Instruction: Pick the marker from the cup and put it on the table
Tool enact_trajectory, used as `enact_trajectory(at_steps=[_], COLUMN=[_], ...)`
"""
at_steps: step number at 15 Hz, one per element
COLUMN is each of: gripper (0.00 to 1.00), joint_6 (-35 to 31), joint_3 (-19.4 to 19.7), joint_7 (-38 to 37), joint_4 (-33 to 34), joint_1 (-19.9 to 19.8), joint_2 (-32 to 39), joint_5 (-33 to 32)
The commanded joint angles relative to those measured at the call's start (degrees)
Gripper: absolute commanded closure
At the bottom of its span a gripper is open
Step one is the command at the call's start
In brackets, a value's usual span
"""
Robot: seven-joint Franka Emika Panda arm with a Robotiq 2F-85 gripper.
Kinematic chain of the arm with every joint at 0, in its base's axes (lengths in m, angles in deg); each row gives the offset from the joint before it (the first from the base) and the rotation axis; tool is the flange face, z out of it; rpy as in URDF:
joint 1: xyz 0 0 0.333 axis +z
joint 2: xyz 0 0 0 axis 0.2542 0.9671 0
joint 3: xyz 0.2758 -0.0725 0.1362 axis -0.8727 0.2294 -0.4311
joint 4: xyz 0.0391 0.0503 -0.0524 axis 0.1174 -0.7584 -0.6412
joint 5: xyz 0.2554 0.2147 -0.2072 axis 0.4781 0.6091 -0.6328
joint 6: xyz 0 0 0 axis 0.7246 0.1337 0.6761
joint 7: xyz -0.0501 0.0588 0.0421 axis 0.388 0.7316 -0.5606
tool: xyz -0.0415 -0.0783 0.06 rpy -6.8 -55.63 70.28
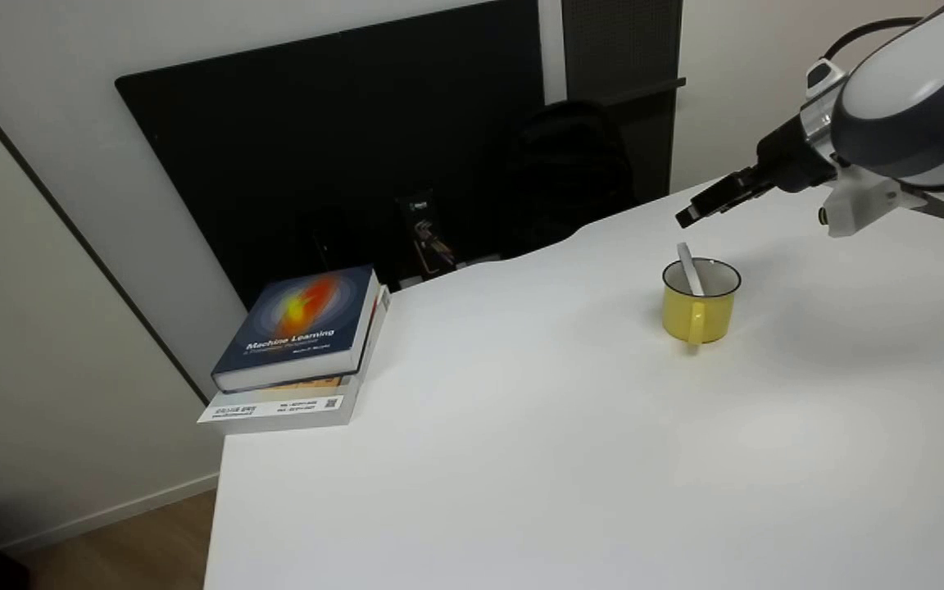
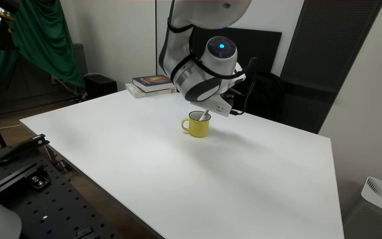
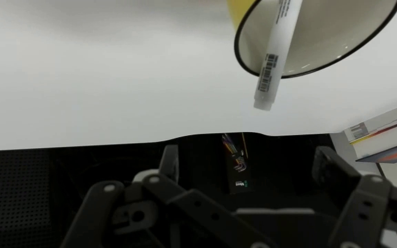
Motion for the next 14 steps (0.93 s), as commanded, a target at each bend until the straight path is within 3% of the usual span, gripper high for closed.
enact_trajectory(at_steps=[1,14], gripper=[0.0,0.0], joint_6=[-0.22,-0.2], joint_3=[0.35,0.63], joint_7=[-4.72,-6.69], joint_4=[3.32,6.09], joint_1=[1.35,4.53], joint_2=[-3.01,-8.72], joint_5=[-0.48,-2.17])
